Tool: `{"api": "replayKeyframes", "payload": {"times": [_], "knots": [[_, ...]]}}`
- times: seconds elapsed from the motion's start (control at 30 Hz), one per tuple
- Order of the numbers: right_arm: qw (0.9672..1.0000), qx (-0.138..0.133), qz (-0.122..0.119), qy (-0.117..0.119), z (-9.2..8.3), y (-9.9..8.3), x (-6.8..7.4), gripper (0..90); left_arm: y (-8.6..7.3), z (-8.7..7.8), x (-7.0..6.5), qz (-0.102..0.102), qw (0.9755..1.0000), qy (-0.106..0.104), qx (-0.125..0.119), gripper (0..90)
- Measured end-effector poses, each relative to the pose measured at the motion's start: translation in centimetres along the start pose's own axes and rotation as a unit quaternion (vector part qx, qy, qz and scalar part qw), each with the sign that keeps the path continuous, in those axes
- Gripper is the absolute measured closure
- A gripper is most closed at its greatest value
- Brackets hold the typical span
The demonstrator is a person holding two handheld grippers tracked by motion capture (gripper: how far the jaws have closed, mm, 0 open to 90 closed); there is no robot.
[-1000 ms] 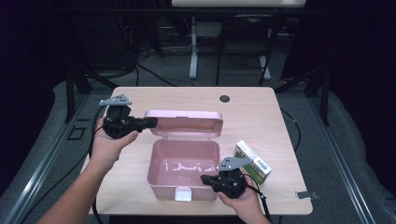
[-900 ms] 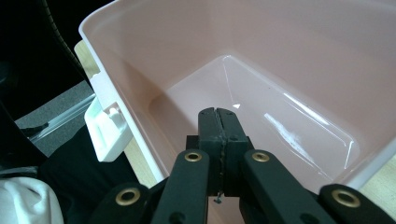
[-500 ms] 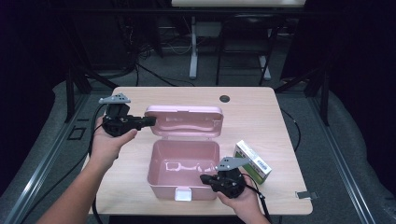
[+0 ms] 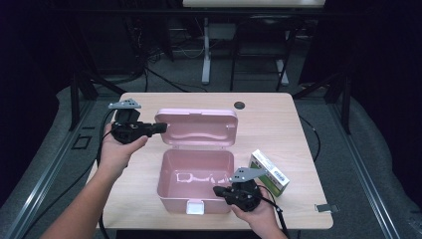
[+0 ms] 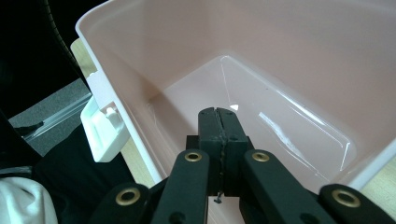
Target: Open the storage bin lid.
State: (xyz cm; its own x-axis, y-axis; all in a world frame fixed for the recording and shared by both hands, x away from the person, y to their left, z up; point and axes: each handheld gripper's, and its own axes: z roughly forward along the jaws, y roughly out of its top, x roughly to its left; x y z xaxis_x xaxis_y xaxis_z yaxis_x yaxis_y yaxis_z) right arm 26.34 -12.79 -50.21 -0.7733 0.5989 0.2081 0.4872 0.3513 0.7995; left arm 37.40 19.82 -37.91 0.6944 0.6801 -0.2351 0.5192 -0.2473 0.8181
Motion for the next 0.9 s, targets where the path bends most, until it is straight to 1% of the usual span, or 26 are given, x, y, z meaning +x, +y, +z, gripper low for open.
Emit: {"api": "replayKeyframes", "payload": {"times": [0.13,0.2,0.33,0.5,0.67,0.77,0.9], "knots": [[1.0,0.0,0.001,0.001,0.0,0.0,0.0,90.0,-0.1,0.3,0.2,-0.005,1.0,0.002,0.001,90.0],[1.0,-0.001,0.001,0.001,0.0,0.0,0.0,90.0,-0.1,0.4,0.4,-0.002,1.0,0.005,0.006,90.0],[1.0,-0.002,0.001,0.001,0.0,0.0,0.0,90.0,-0.2,0.4,0.7,-0.008,0.9999,0.009,0.001,90.0],[1.0,-0.002,-0.001,-0.001,0.0,-0.1,0.0,90.0,-0.4,0.4,1.2,-0.012,0.9998,0.015,0.003,90.0],[1.0,-0.002,0.0,-0.001,0.0,-0.1,0.0,90.0,-0.7,0.6,1.5,-0.017,0.9997,0.015,0.003,90.0],[1.0,-0.002,-0.001,-0.002,0.0,-0.1,0.0,90.0,-1.1,0.7,1.8,-0.024,0.9996,0.018,0.002,90.0],[1.0,-0.002,-0.002,-0.001,0.0,-0.1,0.0,90.0,-1.5,0.8,2.1,-0.023,0.9994,0.025,0.005,90.0]]}}
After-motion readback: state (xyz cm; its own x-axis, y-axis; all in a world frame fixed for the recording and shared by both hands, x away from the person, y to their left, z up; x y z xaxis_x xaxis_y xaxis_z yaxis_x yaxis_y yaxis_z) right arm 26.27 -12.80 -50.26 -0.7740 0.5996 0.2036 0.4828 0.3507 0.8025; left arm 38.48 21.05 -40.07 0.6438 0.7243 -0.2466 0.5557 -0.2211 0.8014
